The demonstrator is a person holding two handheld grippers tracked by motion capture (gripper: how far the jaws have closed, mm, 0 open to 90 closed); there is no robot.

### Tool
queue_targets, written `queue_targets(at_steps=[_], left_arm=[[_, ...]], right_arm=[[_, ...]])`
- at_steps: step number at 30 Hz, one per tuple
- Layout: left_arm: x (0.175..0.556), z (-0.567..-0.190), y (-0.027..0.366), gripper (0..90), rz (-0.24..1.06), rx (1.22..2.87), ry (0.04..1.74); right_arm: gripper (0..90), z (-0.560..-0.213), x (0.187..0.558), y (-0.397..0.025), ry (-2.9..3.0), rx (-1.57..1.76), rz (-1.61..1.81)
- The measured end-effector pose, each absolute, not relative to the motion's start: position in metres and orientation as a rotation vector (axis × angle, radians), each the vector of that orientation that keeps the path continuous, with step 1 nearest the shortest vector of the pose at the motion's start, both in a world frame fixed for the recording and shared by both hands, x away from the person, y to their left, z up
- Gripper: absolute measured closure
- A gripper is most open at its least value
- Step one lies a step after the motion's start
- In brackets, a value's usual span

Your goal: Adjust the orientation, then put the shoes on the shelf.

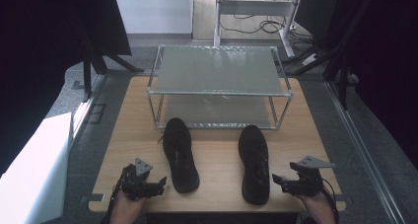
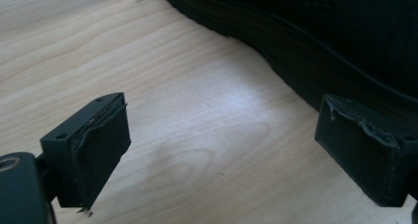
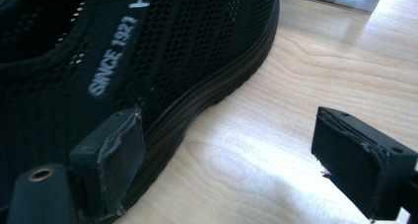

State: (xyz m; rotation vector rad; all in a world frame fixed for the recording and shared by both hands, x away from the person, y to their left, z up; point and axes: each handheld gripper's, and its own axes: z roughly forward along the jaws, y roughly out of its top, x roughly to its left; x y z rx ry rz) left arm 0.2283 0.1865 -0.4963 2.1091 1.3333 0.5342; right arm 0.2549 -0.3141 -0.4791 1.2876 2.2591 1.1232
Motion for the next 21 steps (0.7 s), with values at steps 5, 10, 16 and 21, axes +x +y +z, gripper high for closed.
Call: queue_targets(at_steps=[5, 10, 16, 21], left_arm=[[0.219, -0.496, 0.18, 2.8, 0.507, 2.097, 1.317], [0.212, -0.494, 0.176, 0.0, 0.487, 2.078, 1.3], [0.2, -0.489, 0.168, 0.0, 0.458, 2.03, 1.271], [0.193, -0.483, 0.159, 0.0, 0.455, 2.017, 1.236]], right_arm=[[12.9, -0.479, 0.242, -0.313, 2.266, 1.283, 1.133], [9.5, -0.479, 0.234, -0.313, 2.255, 1.297, 1.143], [5.8, -0.48, 0.218, -0.305, 2.287, 1.27, 1.148], [3.5, -0.478, 0.207, -0.295, 2.324, 1.222, 1.17]])
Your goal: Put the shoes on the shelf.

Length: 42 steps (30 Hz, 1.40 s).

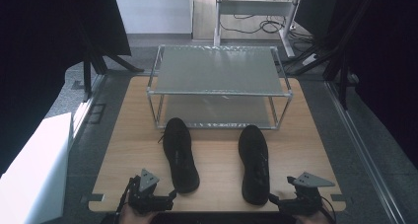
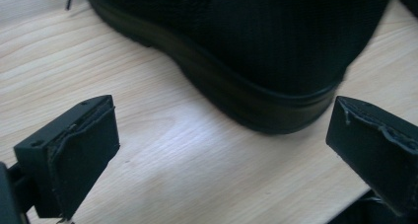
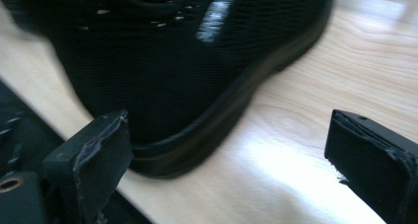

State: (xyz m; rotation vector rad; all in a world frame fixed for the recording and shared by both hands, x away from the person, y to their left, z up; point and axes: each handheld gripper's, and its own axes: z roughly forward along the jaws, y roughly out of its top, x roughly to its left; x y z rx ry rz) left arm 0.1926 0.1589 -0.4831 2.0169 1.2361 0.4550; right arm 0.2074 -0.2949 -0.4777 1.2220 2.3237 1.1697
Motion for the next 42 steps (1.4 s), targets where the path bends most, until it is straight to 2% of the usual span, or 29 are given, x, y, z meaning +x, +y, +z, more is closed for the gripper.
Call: queue_targets(at_steps=[4, 12, 24, 30, 34, 42], left_arm=[[0.191, -0.477, 0.149, 0.0, 0.463, 2.018, 1.205], [0.199, -0.472, 0.135, 0.0, 0.47, 2.006, 1.202], [0.216, -0.432, 0.142, 0.0, 0.485, 1.922, 1.185], [0.239, -0.424, 0.151, 0.0, 0.506, 1.868, 1.27], [0.257, -0.436, 0.153, 0.4, 0.516, 1.876, 1.34], [0.281, -0.462, 0.14, 2.9, 0.509, 1.944, 1.406]], right_arm=[[0.0, -0.476, 0.203, -0.278, 2.366, 1.175, 1.19], [0.0, -0.472, 0.206, -0.257, 2.37, 1.164, 1.236], [0.0, -0.437, 0.224, -0.264, 2.28, 1.199, 1.333], [2.6, -0.422, 0.244, -0.265, 2.206, 1.215, 1.283], [4.3, -0.434, 0.259, -0.263, 2.215, 1.246, 1.144], [7.0, -0.46, 0.281, -0.254, 2.263, 1.331, 1.107]])
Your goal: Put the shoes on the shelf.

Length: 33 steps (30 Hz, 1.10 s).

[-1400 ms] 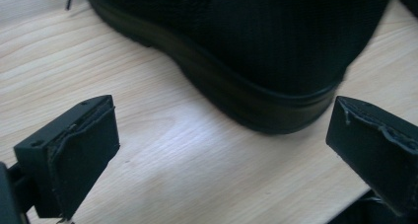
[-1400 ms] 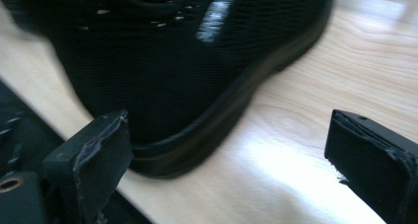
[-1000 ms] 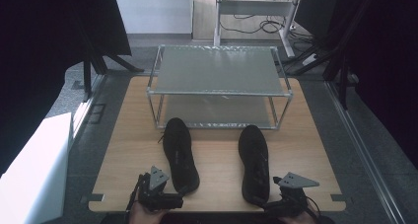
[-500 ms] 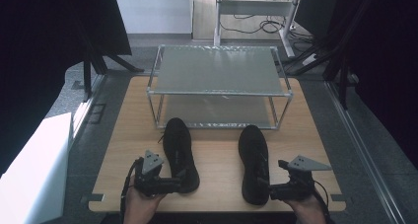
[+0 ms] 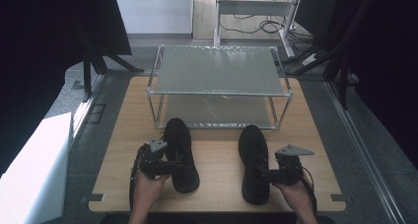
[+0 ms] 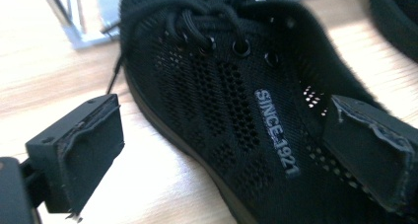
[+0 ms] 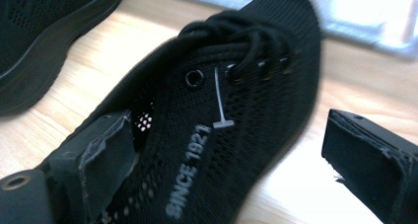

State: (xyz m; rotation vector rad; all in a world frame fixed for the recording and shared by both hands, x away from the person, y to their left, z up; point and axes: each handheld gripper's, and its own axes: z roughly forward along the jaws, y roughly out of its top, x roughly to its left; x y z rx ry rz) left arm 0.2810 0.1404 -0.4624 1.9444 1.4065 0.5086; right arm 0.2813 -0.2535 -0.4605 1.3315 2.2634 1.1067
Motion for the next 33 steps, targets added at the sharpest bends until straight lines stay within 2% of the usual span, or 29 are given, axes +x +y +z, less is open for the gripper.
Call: queue_targets(at_steps=[7, 8, 14, 16, 20, 22, 27, 31, 33], left_arm=[[0.296, -0.478, 0.137, 4.6, 0.52, 1.997, 1.458], [0.298, -0.48, 0.136, 6.1, 0.521, 2.003, 1.463], [0.304, -0.483, 0.129, 16.0, 0.509, 2.02, 1.445], [0.305, -0.481, 0.127, 22.7, 0.523, 2.028, 1.438], [0.306, -0.48, 0.131, 37.8, 0.545, 2.039, 1.43], [0.305, -0.48, 0.134, 44.5, 0.547, 2.044, 1.421], [0.306, -0.479, 0.137, 57.5, 0.583, 2.052, 1.433], [0.303, -0.48, 0.148, 74.4, 0.569, 2.004, 1.44], [0.301, -0.481, 0.152, 76.4, 0.556, 1.974, 1.441]], right_arm=[[15.6, -0.473, 0.298, -0.247, 2.287, 1.364, 1.031], [22.8, -0.477, 0.301, -0.247, 2.295, 1.373, 1.02], [30.9, -0.483, 0.303, -0.248, 2.283, 1.352, 0.977], [35.9, -0.483, 0.303, -0.247, 2.266, 1.338, 0.967], [54.7, -0.482, 0.304, -0.253, 2.211, 1.309, 0.971], [60.1, -0.483, 0.307, -0.258, 2.192, 1.33, 0.985], [70.0, -0.483, 0.307, -0.265, 2.156, 1.37, 1.01], [72.6, -0.484, 0.307, -0.272, 2.123, 1.432, 1.088], [73.0, -0.485, 0.308, -0.275, 2.116, 1.453, 1.113]])
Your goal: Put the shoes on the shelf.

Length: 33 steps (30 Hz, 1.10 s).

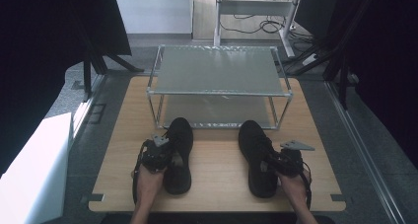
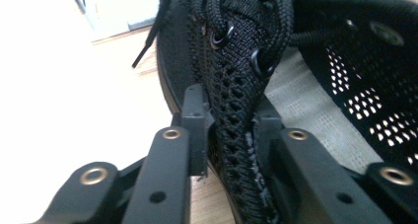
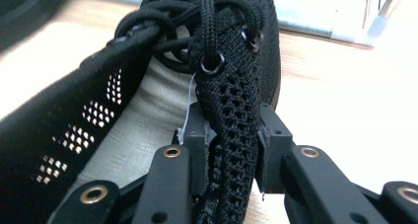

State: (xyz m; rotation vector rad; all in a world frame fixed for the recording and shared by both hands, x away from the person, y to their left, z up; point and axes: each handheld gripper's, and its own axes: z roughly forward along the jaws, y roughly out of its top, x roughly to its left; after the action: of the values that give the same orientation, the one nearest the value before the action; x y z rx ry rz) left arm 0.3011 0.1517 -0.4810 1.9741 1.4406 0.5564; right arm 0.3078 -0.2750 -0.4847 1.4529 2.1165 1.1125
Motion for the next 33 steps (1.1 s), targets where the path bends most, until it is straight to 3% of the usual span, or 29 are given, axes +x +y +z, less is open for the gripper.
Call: queue_targets(at_steps=[5, 10, 14, 24, 33], left_arm=[[0.299, -0.483, 0.163, 80.1, 0.499, 1.878, 1.455], [0.3, -0.485, 0.179, 82.1, 0.314, 1.723, 1.461], [0.296, -0.476, 0.172, 82.1, 0.341, 1.752, 1.423], [0.291, -0.451, 0.164, 81.8, 0.234, 1.65, 1.31], [0.281, -0.429, 0.156, 81.6, 0.212, 1.616, 1.236]], right_arm=[[75.1, -0.486, 0.309, -0.287, 2.075, 1.557, 1.244], [75.8, -0.487, 0.309, -0.29, 2.072, 1.615, 1.367], [75.8, -0.483, 0.307, -0.289, 2.051, 1.628, 1.43], [75.7, -0.469, 0.306, -0.294, 1.96, 1.673, 1.658], [75.7, -0.446, 0.3, -0.29, 1.92, 1.654, 1.795]])
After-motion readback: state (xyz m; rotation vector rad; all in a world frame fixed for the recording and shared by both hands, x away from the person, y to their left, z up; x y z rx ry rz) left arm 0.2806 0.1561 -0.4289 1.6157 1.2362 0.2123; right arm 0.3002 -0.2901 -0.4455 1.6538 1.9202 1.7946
